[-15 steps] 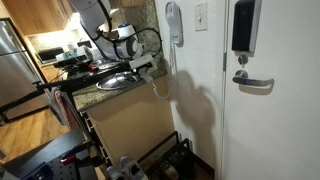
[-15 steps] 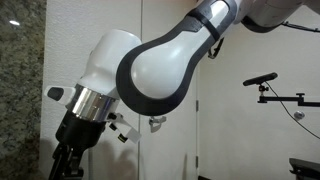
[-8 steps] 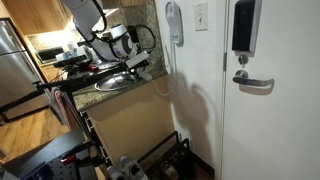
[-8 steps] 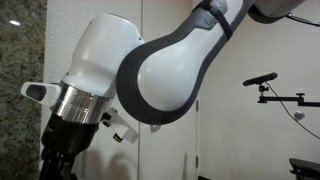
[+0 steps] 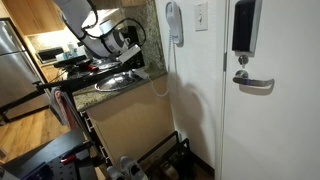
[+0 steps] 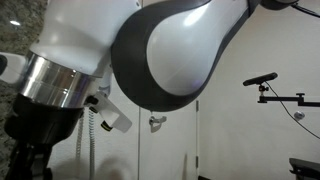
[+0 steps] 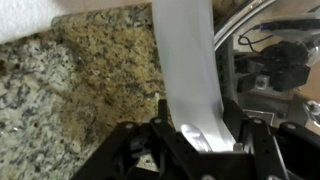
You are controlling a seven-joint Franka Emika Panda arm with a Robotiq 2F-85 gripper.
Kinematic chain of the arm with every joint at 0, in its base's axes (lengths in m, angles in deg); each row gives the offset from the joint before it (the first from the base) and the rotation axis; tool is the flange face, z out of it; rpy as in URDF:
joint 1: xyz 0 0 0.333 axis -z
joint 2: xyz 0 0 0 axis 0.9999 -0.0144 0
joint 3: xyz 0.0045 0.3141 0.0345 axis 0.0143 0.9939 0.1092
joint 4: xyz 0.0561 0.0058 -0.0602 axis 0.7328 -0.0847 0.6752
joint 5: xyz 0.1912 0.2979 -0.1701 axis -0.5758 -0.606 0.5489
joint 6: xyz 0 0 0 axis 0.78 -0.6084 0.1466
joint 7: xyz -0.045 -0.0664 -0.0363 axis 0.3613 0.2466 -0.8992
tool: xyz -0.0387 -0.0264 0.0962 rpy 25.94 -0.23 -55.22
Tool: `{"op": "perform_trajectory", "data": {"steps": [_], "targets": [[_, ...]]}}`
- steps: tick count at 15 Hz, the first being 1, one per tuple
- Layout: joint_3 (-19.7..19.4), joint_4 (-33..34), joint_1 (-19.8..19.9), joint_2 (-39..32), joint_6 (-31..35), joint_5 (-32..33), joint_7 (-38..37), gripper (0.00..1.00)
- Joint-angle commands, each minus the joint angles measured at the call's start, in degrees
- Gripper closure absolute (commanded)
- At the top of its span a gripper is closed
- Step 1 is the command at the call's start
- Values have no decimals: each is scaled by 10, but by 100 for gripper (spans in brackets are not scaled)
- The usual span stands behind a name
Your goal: Untangle and straighten the telephone cable.
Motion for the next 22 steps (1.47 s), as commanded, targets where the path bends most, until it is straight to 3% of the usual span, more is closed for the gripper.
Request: {"op": "perform_trajectory", "data": {"steps": [1, 4, 6, 9, 15, 22], "targets": [[-10, -10, -22, 32, -30, 19, -23, 64], [-4, -9, -22, 30, -33, 19, -20, 64], [-7, -13, -22, 31, -37, 18, -27, 13], [1, -20, -9, 32, -37, 10, -20, 3], [22, -38, 35, 24, -25, -14, 1, 0], [93, -44, 122, 13, -20, -84, 65, 0]]}}
